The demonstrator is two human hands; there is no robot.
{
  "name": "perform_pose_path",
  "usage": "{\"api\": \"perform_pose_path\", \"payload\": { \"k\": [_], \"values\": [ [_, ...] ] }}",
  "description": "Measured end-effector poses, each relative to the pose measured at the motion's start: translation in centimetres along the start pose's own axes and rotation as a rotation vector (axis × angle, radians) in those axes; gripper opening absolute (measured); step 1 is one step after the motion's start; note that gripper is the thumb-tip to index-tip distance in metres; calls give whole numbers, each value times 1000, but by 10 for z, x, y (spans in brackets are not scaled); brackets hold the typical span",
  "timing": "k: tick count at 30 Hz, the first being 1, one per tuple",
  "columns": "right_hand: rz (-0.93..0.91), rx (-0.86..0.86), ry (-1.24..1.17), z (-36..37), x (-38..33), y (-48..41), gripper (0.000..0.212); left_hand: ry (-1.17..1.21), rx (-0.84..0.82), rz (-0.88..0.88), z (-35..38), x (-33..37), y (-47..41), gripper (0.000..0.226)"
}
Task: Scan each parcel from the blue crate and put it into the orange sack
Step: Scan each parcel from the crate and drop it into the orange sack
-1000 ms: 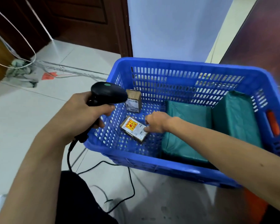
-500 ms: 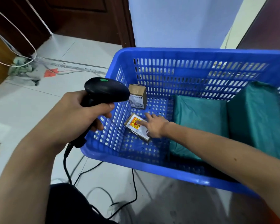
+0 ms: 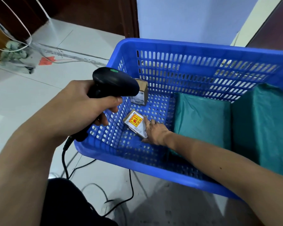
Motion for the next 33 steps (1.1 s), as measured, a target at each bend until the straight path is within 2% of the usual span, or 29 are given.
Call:
{"api": "perform_pose_path", "payload": {
  "k": [3, 9, 12, 17, 21, 25, 30, 33],
  "values": [
    [-21, 27, -24, -5, -1, 3, 121, 9, -11, 14, 2, 1, -2, 10],
    [-70, 129, 121, -32, 15, 18, 118, 93, -25, 79, 10, 16, 0, 12],
    [-92, 209, 119, -62, 22, 34, 116, 159, 3, 98, 10, 22, 0, 9],
    [-131, 322, 164, -116, 34, 75, 109, 246, 62, 22, 14, 19, -4, 14],
    [-109, 442, 171, -170, 38, 124, 107, 329, 68, 94, 22, 36, 0, 15],
    [-46, 555, 119, -223, 40, 201, 107, 448, 29, 225, 35, 65, 18, 17],
    [46, 764, -11, -260, 53, 315, 90, 475, 72, 235, 39, 72, 34, 21],
    [160, 896, -278, -260, 73, 374, 86, 500, 89, 193, 45, 69, 49, 16]
  ]
}}
Point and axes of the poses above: each hand's wrist, its own y-axis away from the middle knuckle, its own z-axis out of the palm, x = y × z, the point moved 7 cm from there along -y, towards the middle knuckle
